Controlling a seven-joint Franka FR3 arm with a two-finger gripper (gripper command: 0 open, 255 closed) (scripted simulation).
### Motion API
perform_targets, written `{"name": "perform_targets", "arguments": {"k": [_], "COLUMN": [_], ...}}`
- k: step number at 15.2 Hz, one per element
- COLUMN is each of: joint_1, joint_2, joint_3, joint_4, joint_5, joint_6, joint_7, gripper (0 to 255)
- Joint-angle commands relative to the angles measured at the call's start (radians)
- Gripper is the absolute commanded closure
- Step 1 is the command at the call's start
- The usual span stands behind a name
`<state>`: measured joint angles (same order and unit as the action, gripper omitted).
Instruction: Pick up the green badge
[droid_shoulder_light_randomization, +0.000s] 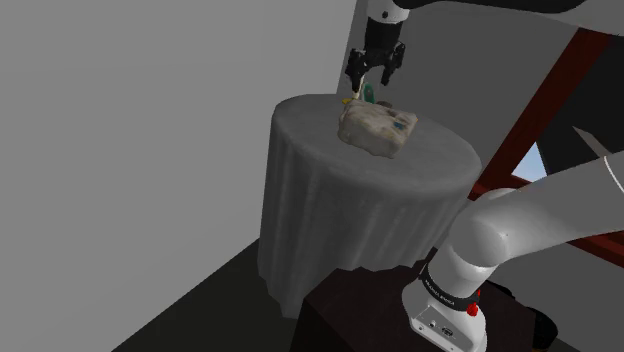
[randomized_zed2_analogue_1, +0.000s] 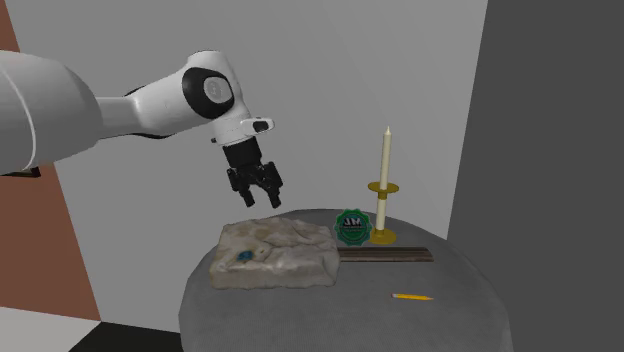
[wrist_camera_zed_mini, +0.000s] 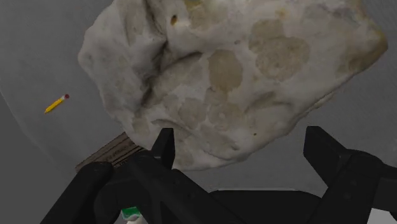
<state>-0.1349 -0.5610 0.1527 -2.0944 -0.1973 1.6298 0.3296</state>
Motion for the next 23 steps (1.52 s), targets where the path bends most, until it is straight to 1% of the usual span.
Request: {"name": "perform_targets", "arguments": {"k": [1,4,7,10,13,14,21,23], "joint_1": [-0.048,-0.108,-0.153,-0.182,-0.197,-0.196,-0.204,-0.204], "joint_2": [0.096,0.237,0.377,0.515,0.649,0.665,0.640,0.640], "joint_3": [0.034,0.073,0.096,0.100,0.086,0.082,0.077,0.077], "joint_4": [0.069,0.189,0.323,0.470,0.630,0.651,0.519,0.519], "joint_5": [-0.037,-0.099,-0.166,-0.231,-0.289,-0.295,-0.282,-0.282], "joint_6": [-0.008,-0.048,-0.112,-0.194,-0.288,-0.300,-0.200,-0.200], "joint_7": [0.115,0.273,0.423,0.560,0.679,0.692,0.731,0.731], "gripper": [0,0,0,0,0,0,0,0]}}
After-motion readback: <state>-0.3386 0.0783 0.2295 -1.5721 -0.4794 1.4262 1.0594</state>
